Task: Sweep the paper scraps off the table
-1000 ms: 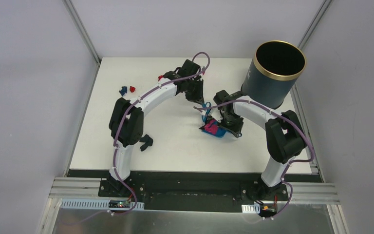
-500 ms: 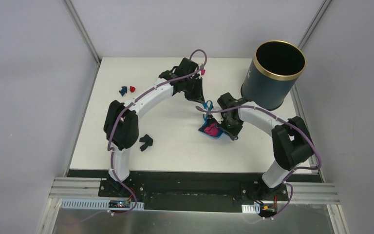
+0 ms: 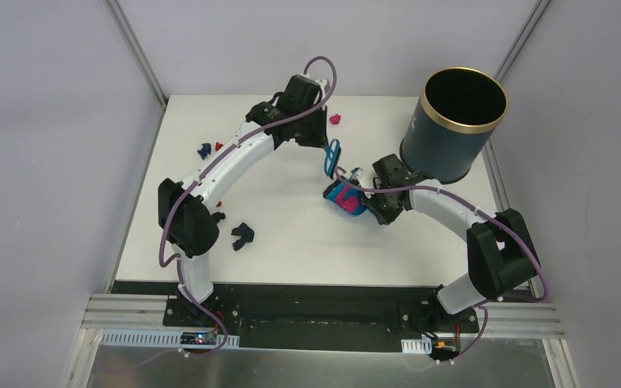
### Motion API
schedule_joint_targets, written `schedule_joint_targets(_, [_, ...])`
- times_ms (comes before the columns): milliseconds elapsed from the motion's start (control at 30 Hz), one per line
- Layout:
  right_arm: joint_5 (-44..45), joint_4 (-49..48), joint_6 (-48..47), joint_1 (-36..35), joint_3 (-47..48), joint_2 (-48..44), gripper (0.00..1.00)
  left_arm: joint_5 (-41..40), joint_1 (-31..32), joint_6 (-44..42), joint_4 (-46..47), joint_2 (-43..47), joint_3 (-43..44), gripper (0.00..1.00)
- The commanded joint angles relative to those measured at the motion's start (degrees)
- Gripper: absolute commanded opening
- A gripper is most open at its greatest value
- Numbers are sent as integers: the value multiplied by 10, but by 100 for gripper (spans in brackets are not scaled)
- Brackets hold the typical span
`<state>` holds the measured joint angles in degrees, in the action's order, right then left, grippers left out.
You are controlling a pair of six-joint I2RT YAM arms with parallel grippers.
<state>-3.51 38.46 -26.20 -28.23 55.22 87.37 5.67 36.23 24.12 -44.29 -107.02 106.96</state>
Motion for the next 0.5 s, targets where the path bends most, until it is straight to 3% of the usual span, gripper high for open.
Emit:
schedule_joint_targets(0, [-12,-32,9,0,-5,-2,0,-93,-17,-95,-5,-25,111,0])
schedule_joint_targets(100, [-12,-23,8,1,1,9,0,-117,-22,-125,-8,-100,204,0])
schedule_joint_targets(200, [-14,-17,8,2,2,9,0,-138,-32,-71,28,-146,235,0])
schedule_joint_targets(333, [-16,-15,8,5,-3,5,0,-190,-37,18,229,-136,125,0])
schedule_joint_targets(467, [-18,-9,8,6,-2,10,0,-197,-58,167,423,-141,15,0])
